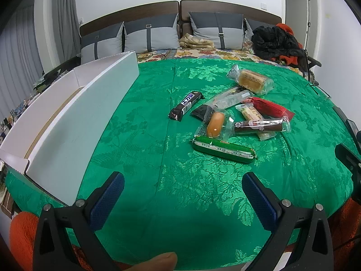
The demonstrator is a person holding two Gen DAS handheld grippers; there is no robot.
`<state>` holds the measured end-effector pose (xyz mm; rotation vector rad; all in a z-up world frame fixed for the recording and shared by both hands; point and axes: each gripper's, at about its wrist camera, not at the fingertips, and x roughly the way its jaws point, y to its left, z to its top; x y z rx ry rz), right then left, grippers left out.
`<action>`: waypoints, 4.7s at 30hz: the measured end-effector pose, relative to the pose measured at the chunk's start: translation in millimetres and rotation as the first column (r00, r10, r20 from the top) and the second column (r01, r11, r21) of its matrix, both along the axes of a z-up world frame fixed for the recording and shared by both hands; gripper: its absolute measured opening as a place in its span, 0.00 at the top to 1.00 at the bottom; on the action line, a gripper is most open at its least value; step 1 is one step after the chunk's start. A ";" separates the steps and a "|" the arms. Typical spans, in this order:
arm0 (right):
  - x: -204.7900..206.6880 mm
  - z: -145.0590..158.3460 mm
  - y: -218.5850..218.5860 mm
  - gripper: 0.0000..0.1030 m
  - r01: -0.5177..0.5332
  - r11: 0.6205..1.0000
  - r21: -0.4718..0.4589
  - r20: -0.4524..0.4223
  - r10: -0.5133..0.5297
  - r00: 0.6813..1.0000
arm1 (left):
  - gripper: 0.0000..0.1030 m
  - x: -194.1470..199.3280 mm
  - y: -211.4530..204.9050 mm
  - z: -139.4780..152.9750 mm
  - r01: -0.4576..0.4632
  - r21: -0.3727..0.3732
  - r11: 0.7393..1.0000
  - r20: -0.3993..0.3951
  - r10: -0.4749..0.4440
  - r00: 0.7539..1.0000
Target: Organize snacks
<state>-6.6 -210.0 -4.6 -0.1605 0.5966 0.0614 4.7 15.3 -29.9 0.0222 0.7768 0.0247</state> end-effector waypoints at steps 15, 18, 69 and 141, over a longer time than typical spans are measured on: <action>-0.4 -1.5 0.8 0.07 -0.011 1.000 -0.004 -0.011 0.011 1.000 | 0.00 2.0 2.8 -1.6 -0.007 -0.004 1.000 -0.009 0.007 1.000; 0.4 -1.6 0.4 0.07 -0.011 1.000 -0.002 -0.014 0.011 1.000 | 0.00 2.0 2.9 -2.1 -0.007 -0.003 1.000 -0.011 0.007 1.000; 23.1 -34.5 -24.3 0.07 0.053 0.992 0.112 -0.211 -0.029 0.977 | 0.00 67.2 46.0 -57.4 -0.031 -0.041 0.999 -0.215 0.021 0.976; 86.5 -44.5 78.1 0.60 -0.492 0.839 0.232 -0.523 0.534 0.665 | 0.79 77.9 -2.1 -38.1 0.104 -0.137 0.985 -0.330 -0.144 0.933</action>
